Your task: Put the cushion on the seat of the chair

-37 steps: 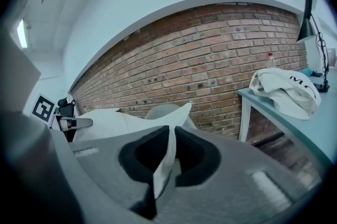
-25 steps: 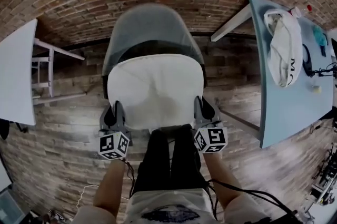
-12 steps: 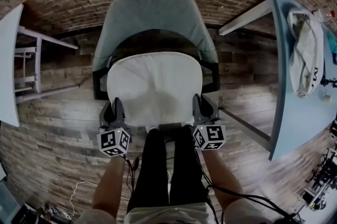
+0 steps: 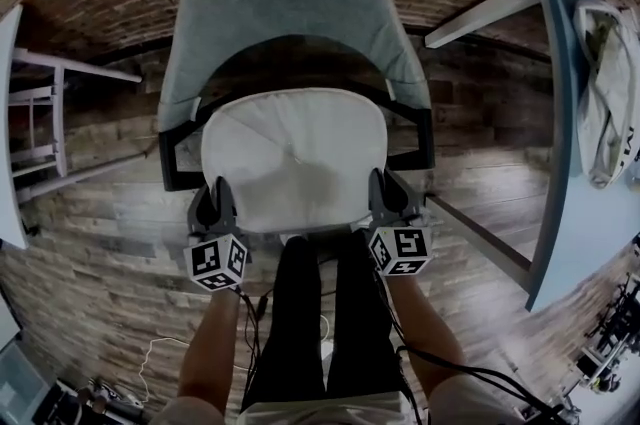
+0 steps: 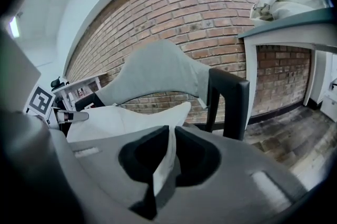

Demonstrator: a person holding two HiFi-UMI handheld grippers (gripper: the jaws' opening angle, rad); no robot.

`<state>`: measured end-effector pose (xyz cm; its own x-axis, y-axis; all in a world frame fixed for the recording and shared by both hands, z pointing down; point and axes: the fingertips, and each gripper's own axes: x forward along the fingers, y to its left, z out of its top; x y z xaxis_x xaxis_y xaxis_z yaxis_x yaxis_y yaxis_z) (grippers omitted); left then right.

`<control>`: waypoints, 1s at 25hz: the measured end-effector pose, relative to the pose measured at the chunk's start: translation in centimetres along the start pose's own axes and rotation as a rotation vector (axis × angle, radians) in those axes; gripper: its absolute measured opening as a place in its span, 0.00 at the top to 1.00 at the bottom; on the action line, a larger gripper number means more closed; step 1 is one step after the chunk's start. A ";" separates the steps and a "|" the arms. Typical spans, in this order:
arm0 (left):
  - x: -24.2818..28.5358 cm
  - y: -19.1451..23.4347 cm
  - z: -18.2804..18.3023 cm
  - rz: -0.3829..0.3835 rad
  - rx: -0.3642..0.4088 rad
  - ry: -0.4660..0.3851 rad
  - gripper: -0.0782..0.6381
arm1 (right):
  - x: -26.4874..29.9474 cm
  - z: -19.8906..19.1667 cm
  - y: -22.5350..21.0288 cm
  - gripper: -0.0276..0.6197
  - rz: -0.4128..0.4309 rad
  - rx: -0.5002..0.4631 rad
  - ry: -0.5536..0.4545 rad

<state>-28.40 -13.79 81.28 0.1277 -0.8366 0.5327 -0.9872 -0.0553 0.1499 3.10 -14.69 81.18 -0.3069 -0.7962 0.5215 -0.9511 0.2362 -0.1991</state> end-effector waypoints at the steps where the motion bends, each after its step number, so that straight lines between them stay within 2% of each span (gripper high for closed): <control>1: 0.2 0.0 -0.3 0.003 0.000 0.004 0.83 | 0.1 -0.4 -0.2 0.91 0.000 0.001 0.003; 25: 3.8 3.4 -9.2 0.091 0.019 0.151 0.82 | 3.8 -8.8 -3.8 0.91 -0.053 0.032 0.121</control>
<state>-30.38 -12.19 91.45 0.0495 -0.7471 0.6629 -0.9967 0.0054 0.0805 5.21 -13.71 91.18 -0.2599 -0.7339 0.6276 -0.9651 0.1764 -0.1934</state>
